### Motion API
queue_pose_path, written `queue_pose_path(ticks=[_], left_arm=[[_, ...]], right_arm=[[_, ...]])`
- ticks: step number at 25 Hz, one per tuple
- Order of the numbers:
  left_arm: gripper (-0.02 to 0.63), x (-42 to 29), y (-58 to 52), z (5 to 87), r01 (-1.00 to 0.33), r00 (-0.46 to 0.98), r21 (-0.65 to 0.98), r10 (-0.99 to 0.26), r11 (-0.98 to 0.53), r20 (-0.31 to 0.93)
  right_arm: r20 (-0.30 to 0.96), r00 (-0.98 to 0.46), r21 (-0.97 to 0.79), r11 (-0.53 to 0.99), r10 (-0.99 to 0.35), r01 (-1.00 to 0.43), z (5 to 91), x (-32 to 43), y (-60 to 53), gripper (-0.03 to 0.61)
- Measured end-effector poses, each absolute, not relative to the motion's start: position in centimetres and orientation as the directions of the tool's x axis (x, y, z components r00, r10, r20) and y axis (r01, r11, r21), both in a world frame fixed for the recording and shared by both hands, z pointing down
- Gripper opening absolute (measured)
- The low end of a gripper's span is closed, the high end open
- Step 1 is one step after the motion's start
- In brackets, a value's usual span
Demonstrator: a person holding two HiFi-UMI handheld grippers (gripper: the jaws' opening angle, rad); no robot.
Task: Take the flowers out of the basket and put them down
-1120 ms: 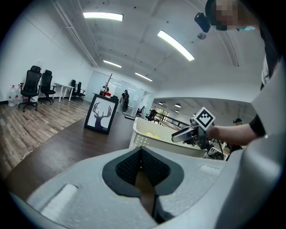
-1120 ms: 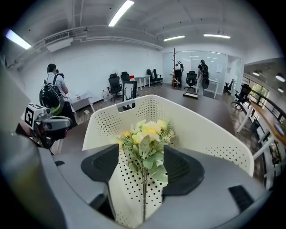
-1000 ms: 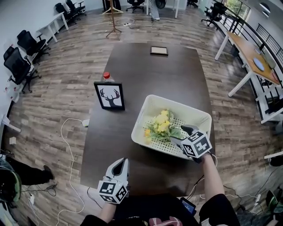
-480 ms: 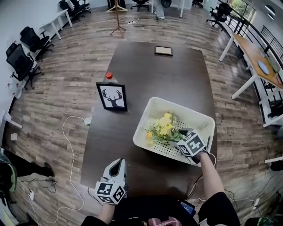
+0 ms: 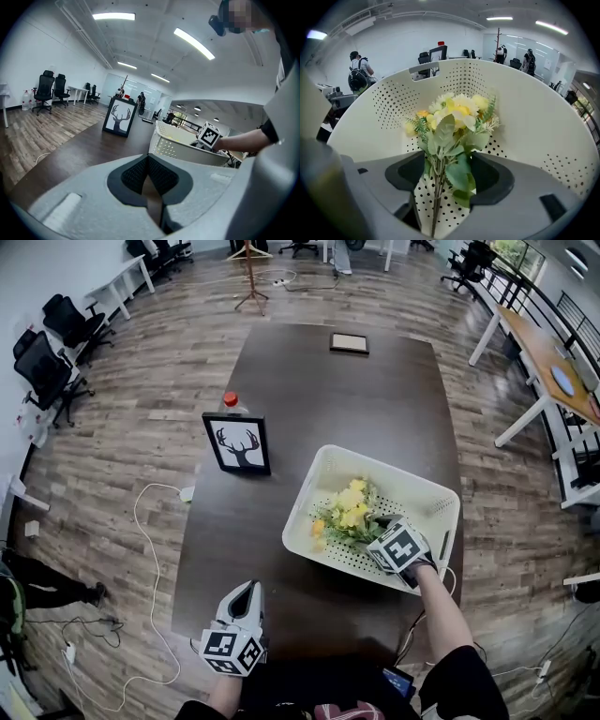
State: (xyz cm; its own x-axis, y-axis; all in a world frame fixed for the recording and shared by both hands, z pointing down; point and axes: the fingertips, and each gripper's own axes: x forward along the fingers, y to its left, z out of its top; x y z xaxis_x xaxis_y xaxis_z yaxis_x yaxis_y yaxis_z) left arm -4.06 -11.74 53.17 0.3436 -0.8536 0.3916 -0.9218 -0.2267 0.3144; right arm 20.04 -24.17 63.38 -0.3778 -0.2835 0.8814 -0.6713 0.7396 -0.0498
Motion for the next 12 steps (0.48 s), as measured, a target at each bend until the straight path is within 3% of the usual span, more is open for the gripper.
queue_pose_path(ticks=[9,12], left_arm=[[0.008,-4.3,-11.9,53.4,-0.925,0.338,0.308,-0.852,-0.222,0.4],[0.008,-4.5,-12.0,53.7,-0.927,0.334,0.308,-0.849,-0.216,0.409]], right_arm=[[0.905,-0.347,-0.051,0.747,-0.246,-0.663,65.1,20.0,-24.0,0.318],[0.908,-0.341,-0.046,0.752,-0.243,-0.658,65.6,19.9,-24.0,0.288]])
